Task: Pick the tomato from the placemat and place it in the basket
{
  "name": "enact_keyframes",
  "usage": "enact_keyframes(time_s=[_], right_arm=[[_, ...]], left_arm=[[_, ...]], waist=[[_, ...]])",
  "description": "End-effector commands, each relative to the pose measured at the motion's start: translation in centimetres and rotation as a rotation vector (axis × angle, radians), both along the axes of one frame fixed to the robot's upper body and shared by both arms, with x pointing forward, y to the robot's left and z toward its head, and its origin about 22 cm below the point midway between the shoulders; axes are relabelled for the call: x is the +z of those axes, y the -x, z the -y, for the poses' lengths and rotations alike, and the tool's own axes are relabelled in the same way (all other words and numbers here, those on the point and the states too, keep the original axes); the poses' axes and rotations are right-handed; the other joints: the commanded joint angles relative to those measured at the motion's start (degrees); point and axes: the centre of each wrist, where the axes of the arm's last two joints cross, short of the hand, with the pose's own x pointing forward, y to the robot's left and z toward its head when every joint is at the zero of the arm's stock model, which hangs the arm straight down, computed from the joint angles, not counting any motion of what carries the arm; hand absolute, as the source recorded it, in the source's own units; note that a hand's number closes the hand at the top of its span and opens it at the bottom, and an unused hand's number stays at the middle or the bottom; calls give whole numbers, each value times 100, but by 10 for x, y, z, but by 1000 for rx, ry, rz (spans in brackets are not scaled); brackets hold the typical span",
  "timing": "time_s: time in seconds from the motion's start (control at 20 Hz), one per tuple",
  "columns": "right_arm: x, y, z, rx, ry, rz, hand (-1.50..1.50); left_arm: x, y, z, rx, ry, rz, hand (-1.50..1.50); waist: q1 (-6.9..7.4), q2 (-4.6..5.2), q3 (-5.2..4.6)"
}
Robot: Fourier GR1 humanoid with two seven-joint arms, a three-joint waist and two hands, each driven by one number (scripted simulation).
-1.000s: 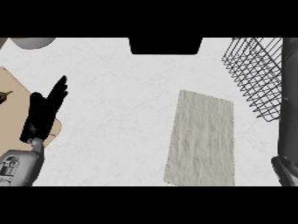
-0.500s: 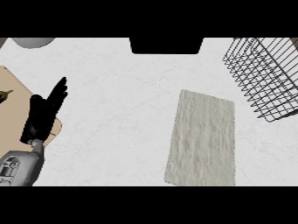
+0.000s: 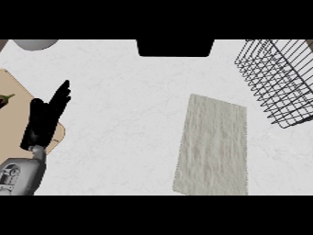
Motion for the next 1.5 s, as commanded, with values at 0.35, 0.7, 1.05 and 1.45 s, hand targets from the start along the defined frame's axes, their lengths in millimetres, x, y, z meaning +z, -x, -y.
enact_keyframes(time_s=[0.35, 0.7, 1.05, 1.45], right_arm=[[-53, -14, 83, 66, -6, -57, 150], [-111, -31, 77, 35, -212, -145, 150], [-146, -36, 84, 44, -334, -77, -150], [-118, -25, 110, -31, -469, 236, -150]], left_arm=[[-12, 1, 4, -4, -5, 1, 0], [11, -9, 15, -5, -9, 2, 0], [12, 2, 5, -27, -2, 10, 0], [-3, 7, 5, -4, -13, 15, 0]], waist=[[5, 6, -2], [10, 0, 2], [61, 11, 2], [23, -1, 1]])
